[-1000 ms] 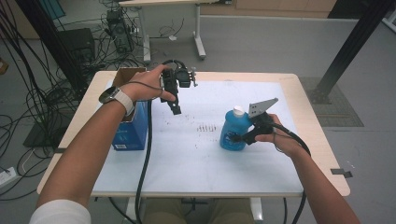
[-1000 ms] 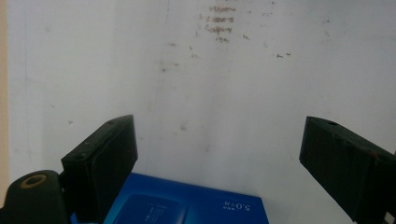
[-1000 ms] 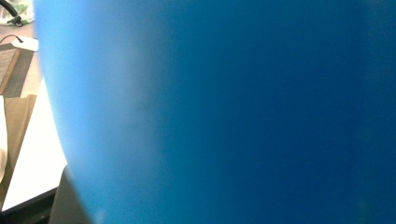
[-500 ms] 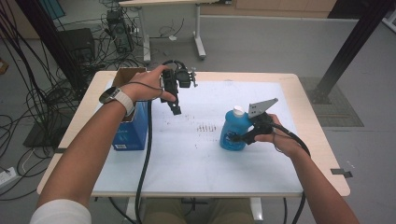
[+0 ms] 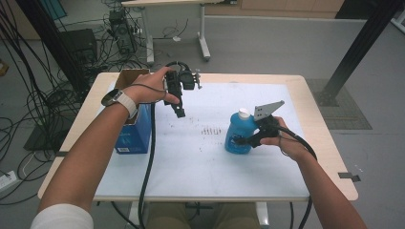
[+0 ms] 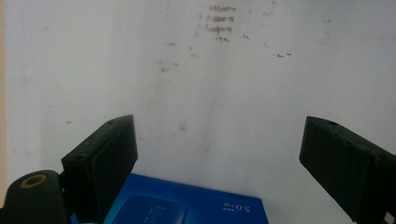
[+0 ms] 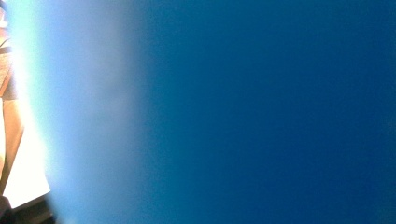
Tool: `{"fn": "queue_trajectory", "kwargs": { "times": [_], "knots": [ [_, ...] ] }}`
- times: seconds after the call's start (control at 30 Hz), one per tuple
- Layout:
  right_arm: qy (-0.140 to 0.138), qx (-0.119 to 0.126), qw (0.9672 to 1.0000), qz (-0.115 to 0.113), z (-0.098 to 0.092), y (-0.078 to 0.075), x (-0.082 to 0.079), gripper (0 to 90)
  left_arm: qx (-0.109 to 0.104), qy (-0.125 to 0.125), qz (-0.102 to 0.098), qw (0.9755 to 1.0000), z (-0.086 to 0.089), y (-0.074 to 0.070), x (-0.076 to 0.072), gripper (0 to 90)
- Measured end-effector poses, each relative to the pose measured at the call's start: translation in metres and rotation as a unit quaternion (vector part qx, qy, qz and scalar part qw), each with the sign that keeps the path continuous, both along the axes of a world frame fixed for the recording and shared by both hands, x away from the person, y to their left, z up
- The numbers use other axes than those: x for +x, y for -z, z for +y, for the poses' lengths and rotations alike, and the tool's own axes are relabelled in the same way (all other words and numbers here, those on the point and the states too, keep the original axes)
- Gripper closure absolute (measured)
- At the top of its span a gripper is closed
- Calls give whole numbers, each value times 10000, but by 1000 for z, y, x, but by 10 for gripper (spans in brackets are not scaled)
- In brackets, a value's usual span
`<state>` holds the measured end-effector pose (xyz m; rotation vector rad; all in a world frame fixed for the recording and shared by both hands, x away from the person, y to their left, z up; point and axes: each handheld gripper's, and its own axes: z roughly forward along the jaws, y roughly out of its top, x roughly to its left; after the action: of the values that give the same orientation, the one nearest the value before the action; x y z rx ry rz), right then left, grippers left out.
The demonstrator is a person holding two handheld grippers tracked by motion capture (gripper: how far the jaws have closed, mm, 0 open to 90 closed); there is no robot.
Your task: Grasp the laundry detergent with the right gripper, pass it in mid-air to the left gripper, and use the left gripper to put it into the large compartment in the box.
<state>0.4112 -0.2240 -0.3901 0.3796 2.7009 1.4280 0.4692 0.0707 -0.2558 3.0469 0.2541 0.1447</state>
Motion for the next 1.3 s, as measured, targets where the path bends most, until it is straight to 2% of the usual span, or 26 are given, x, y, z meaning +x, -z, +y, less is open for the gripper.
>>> {"fn": "queue_trajectory", "kwargs": {
  "times": [1.3],
  "knots": [
    [-18, 125, 9999, -2, -1, 5, -1, 350, -3, -16, 27, 10000, 0, 3, 0, 116]
  ]
}}
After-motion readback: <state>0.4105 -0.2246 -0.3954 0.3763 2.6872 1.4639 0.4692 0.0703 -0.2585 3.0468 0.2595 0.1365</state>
